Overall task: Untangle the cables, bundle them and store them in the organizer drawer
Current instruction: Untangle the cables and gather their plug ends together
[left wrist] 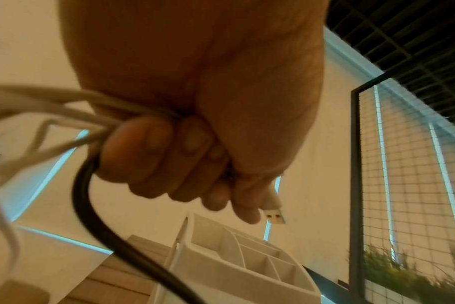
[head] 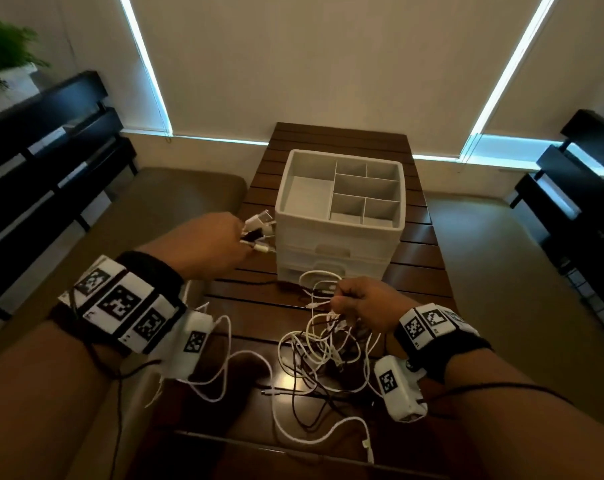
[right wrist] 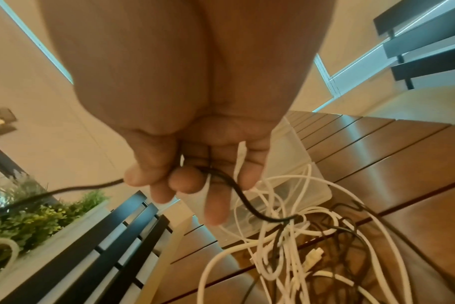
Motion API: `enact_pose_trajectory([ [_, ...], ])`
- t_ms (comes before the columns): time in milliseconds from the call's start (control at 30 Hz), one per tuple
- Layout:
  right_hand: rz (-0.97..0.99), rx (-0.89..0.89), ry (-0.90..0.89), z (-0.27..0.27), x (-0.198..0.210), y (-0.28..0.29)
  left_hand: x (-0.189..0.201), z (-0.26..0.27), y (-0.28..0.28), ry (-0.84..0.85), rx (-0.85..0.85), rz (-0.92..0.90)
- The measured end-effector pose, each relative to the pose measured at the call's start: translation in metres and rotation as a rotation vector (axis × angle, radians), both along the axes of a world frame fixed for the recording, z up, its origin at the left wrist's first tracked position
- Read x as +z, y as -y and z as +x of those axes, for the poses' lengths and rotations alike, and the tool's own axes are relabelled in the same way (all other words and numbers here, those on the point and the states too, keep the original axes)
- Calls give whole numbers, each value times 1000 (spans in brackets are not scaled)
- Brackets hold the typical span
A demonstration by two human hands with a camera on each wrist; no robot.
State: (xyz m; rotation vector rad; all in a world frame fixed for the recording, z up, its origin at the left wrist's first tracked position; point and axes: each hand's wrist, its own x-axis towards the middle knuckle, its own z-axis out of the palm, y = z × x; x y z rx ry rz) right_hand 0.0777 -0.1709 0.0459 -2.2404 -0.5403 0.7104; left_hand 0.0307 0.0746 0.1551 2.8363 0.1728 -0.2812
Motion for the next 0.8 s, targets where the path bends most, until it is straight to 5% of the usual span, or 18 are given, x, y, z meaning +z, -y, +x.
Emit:
enact_pose_trajectory([
  [67,1,1,3,-1,0,-2,-6,-2,5,34,30,-61],
  [233,56,40,54,-6,8,-18,-50,-5,48,131,70,-543],
  [400,218,22,-43,-4,7,-21,-68,2,57,107,-58,-362],
  [533,273,-2,-47,-3,13,-17,-69,6,48,-65,-15,-491],
  [700,327,-87,31,1,18,-16,-66,1,35,-390,104,-893],
  [800,300,-106,57,4,18,-14,-66,-3,31,-467,28,-916],
])
